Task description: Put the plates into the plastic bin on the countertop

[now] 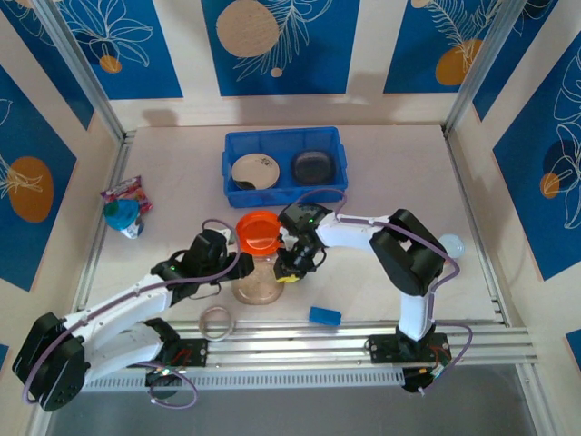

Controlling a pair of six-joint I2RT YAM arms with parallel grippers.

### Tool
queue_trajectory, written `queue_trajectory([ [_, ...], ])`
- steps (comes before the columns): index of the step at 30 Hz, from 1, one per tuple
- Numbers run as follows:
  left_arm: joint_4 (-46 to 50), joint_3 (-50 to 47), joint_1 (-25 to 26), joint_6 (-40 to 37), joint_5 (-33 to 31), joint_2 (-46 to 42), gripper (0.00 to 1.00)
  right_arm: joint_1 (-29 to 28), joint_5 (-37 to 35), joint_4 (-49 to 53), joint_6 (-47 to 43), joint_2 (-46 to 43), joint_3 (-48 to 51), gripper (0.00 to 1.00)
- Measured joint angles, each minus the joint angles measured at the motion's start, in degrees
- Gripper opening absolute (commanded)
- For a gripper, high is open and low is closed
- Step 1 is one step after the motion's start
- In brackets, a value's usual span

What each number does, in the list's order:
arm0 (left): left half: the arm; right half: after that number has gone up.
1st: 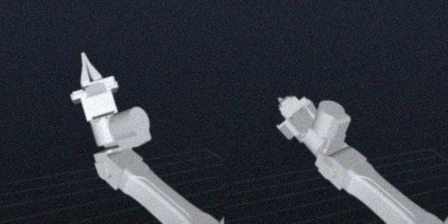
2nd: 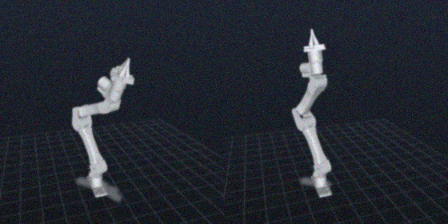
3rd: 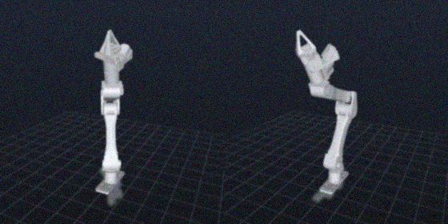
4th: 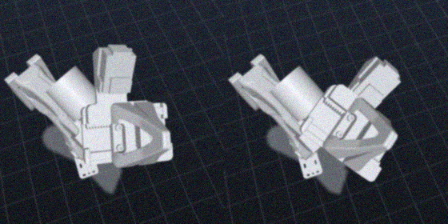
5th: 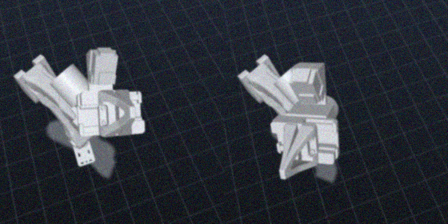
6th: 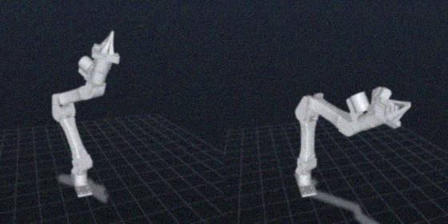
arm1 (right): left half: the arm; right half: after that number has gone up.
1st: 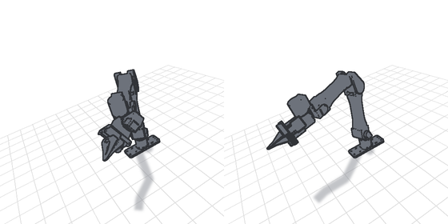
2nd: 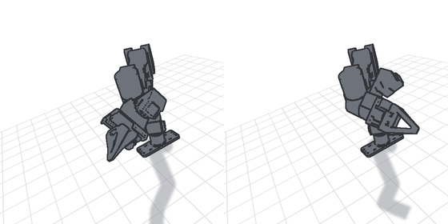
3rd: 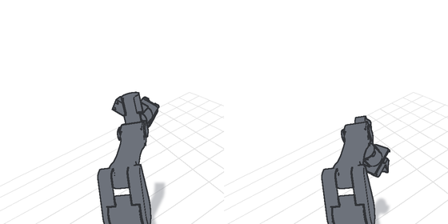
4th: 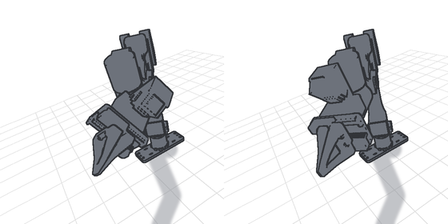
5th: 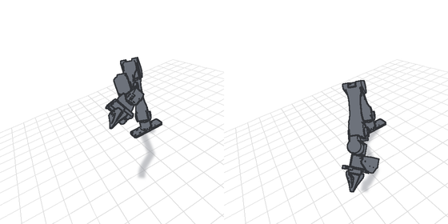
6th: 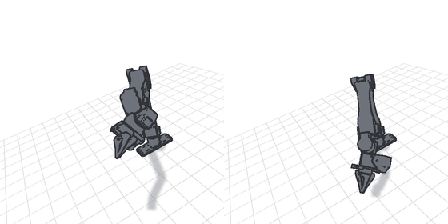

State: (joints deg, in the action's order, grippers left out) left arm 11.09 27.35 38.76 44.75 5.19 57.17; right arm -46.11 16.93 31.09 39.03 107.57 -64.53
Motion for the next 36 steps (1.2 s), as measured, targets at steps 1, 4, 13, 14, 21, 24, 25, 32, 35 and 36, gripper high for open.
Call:
queue_trajectory([
  [1,0.0,0.0,0.0,0.0,0.0,0.2,0.4,0.0,0.1,0.0,-0.1,0.2,0.0,0.17],
  [4,0.0,0.0,0.0,0.0,0.0,0.4,0.41,0.0,0.1,0.0,-0.2,0.6,0.0,0.11],
  [13,1.5,2.3,0.0,-1.8,-0.4,1.2,0.41,0.2,0.5,-0.2,-0.2,0.2,0.1,0.0],
  [14,1.7,3.0,0.0,-2.3,-0.6,1.2,0.42,0.3,0.4,-0.1,-0.2,-0.2,0.2,0.0],
  [21,2.5,8.3,-0.3,-6.3,-0.8,2.2,0.48,2.2,-0.2,1.9,-0.1,-7.4,1.9,0.0],
  [24,3.1,11.3,-0.4,-8.2,-0.3,4.4,0.54,4.7,-0.4,2.6,0.1,-11.8,3.0,0.0],
  [25,3.1,12.3,-0.4,-8.8,-0.2,5.2,0.55,5.5,-0.5,2.9,0.1,-13.1,3.3,0.0],
  [32,3.2,20.0,-0.5,-12.4,0.5,9.6,0.59,12.6,-2.3,6.3,-0.4,-18.4,3.6,0.0],
  [35,3.0,21.2,-0.5,-13.5,0.5,10.6,0.59,15.0,-3.5,8.1,-1.1,-19.5,3.6,0.0],
  [36,3.0,21.2,-0.6,-13.7,0.5,11.0,0.59,15.7,-3.7,8.6,-1.4,-20.0,3.7,0.0],
])
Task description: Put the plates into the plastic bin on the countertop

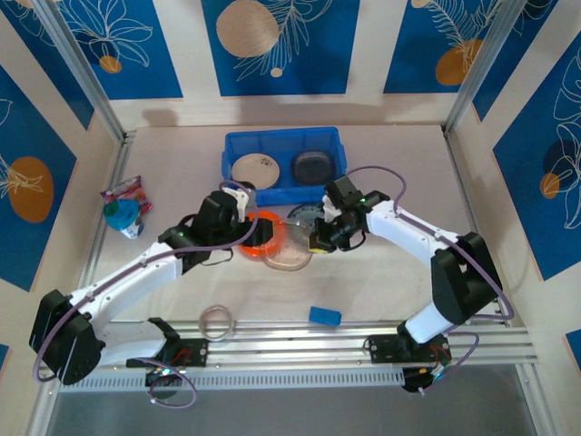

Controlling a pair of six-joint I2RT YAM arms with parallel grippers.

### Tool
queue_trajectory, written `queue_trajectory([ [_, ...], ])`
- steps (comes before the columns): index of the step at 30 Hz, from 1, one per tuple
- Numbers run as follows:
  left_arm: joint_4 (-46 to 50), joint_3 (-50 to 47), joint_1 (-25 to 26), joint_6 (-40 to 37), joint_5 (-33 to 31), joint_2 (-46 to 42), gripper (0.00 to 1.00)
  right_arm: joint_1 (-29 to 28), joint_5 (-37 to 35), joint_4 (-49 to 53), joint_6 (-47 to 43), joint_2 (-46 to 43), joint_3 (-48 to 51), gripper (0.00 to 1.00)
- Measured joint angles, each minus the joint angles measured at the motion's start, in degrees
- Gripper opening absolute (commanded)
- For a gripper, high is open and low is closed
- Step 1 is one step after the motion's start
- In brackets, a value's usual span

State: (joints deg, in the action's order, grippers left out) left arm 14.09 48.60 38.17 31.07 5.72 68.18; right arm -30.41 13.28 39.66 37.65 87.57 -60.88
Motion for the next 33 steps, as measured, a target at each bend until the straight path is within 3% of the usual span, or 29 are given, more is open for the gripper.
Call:
queue_trajectory([
  [13,-2.6,-0.3,-1.0,0.1,2.2,6.0,0.57,1.7,-1.0,2.9,-1.7,-4.6,0.0,0.0],
  [33,-5.4,-0.3,-2.1,1.4,4.8,9.9,0.22,1.5,-0.6,4.7,-2.3,-4.6,-2.9,0.0],
])
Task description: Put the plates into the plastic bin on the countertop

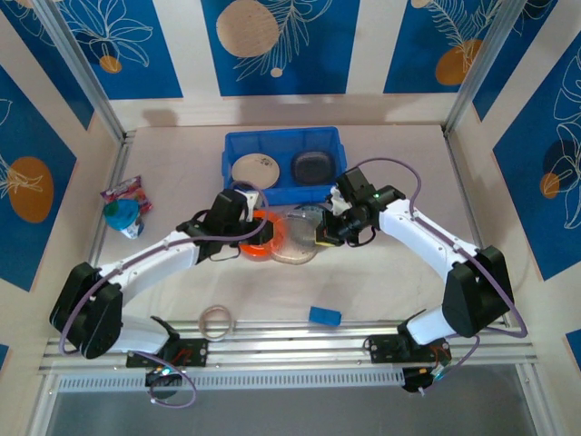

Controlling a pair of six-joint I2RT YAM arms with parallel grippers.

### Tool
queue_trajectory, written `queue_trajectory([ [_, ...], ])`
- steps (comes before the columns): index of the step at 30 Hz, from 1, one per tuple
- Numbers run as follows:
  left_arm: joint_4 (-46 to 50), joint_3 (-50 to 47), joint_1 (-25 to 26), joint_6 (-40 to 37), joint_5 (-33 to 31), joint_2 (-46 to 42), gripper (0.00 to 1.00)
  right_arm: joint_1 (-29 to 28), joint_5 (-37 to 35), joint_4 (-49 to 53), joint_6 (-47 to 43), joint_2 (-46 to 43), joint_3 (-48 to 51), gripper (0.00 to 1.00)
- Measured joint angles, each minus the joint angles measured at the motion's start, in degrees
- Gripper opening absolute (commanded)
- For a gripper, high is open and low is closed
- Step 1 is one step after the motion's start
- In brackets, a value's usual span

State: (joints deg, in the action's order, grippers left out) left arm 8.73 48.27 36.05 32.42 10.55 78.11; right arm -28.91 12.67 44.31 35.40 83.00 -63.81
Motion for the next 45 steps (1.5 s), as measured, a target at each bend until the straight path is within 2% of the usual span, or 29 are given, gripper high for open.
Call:
queue_trajectory([
  [5,-0.4,0.0,-0.3,0.0,1.0,0.2,0.1,0.0,-0.1,0.1,0.0,0.5,-0.6,0.0],
  [7,-0.5,0.1,-0.7,0.0,1.5,0.2,0.08,0.0,-0.3,0.0,0.0,1.0,-0.7,0.0],
  [9,-0.5,0.2,-0.8,0.0,1.5,0.2,0.01,0.1,-0.5,-0.1,0.1,1.5,-0.7,0.0],
  [12,-0.2,0.9,-1.1,-0.4,1.6,0.8,0.0,0.5,-0.7,-0.4,0.1,2.0,-1.1,0.03],
  [14,-0.2,1.8,-1.4,-0.7,1.5,1.2,0.0,1.0,-0.7,-0.5,0.1,2.0,-1.7,0.11],
  [15,-0.2,2.2,-1.5,-0.9,1.5,1.3,0.0,1.3,-0.7,-0.5,0.0,2.0,-2.2,0.18],
  [18,0.5,3.5,-2.2,-1.0,0.7,1.4,0.0,2.6,-1.2,-0.5,-0.3,2.0,-4.1,0.48],
  [19,1.0,4.1,-2.6,-1.1,0.2,1.7,0.0,3.3,-1.4,-0.6,-0.6,2.0,-4.9,0.54],
  [21,1.8,5.3,-3.2,-1.1,-0.6,2.9,0.0,4.7,-2.1,-0.7,-0.7,1.9,-5.9,0.58],
  [32,2.4,18.7,-5.9,-1.5,-2.1,13.8,0.0,15.5,-6.3,-2.6,-0.4,-2.9,-8.0,0.59],
  [38,2.4,31.2,-8.8,-1.5,-2.0,23.7,0.0,16.1,-6.4,-3.5,0.1,-3.0,-8.0,0.59],
  [45,3.5,48.1,-9.4,-1.9,-1.5,35.3,0.0,18.9,-5.5,-4.5,0.7,-3.0,-7.6,0.58],
])
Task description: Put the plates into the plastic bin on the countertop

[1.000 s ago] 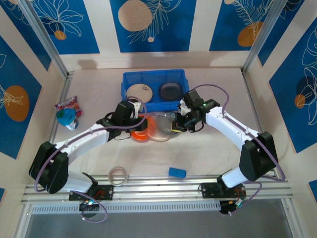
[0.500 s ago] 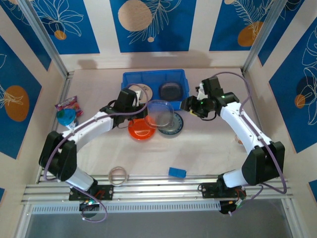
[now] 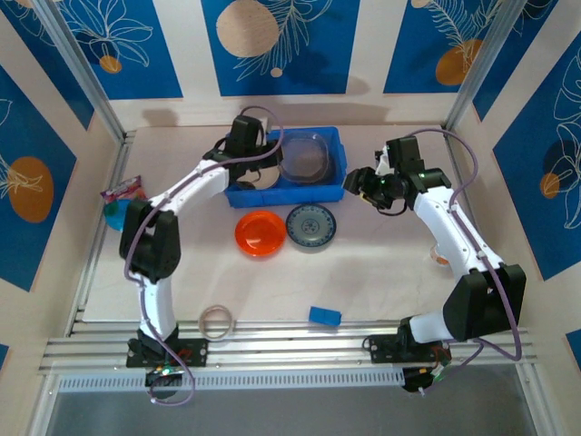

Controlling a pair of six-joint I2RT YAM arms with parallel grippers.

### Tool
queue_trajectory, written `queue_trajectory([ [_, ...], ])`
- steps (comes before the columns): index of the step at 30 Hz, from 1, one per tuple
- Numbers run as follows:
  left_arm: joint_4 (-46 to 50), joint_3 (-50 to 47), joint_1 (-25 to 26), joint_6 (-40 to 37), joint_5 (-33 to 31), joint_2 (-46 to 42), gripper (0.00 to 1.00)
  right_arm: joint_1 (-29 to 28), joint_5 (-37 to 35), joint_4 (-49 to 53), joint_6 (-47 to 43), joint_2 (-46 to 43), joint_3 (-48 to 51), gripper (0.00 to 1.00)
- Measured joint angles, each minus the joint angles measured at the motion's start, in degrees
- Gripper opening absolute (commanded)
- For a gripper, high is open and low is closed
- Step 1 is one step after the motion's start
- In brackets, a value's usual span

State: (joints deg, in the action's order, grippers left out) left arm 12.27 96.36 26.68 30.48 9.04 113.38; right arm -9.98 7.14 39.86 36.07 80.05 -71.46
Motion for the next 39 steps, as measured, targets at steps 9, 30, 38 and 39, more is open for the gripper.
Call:
queue_trajectory([
  [9,3.3,18.3,-0.3,0.6,2.8,15.1,0.0,3.2,2.1,0.0,0.0,2.0,0.0,0.57],
  [30,5.4,28.3,-2.2,5.4,7.5,29.3,0.0,4.7,3.6,-0.5,0.4,5.5,0.0,0.56],
  [38,6.8,28.3,-2.1,5.4,7.9,31.1,0.2,4.1,3.6,-1.8,0.7,6.9,0.0,0.56],
  [39,7.0,28.3,-2.1,5.2,7.9,31.1,0.27,4.0,3.6,-1.9,0.7,7.2,0.0,0.56],
])
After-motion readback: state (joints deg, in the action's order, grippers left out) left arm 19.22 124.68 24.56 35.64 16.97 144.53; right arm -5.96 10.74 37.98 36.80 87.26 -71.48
